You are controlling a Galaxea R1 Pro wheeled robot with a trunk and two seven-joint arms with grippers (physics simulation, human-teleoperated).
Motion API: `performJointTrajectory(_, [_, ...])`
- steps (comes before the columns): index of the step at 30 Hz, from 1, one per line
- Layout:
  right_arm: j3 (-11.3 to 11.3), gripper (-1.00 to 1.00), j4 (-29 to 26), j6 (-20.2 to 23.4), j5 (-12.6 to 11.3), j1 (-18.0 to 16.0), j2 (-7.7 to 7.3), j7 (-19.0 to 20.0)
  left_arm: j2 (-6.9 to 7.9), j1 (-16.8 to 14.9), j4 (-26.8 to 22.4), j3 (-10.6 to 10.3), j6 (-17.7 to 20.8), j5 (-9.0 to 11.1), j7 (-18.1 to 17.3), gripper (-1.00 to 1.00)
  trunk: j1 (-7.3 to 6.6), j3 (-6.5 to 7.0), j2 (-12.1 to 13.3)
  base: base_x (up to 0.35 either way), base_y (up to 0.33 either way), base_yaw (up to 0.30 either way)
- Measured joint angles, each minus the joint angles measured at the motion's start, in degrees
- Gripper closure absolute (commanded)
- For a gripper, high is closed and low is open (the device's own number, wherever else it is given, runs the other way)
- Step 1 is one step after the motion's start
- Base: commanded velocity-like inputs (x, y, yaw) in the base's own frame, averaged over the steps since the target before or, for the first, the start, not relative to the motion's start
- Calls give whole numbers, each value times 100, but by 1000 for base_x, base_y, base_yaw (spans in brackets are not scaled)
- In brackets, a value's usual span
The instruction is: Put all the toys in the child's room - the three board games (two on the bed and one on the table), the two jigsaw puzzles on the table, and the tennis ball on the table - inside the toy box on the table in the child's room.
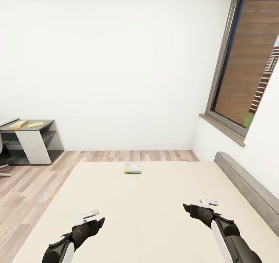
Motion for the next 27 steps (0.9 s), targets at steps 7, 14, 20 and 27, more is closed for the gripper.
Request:
performJointTrajectory(7, [-6, -100, 0, 3, -10, 2, -1, 0, 0, 1, 0, -1, -5, 2, 0, -100, -1, -50, 4, 0, -5, 0])
performJointTrajectory(14, [-2, -100, 1, -1, 2, 2, -4, 0, 0, 1, 2, 3, -8, -9, -2, -100, -1, -61, 4, 0, 0, 0])
performJointTrajectory(20, [-8, -100, 1, -2, 5, 2, -2, 0, -2, 1, 13, -1, 8, -16, 4, -100, -1, -61, 4, 0, 0, 0])
performJointTrajectory(27, [10, -100, -112, 74, 0, 2, 1, 7, -5, -3, 63, 15, 73, -8, 33, -100, -1, -61, 4, 0, 0, 0])
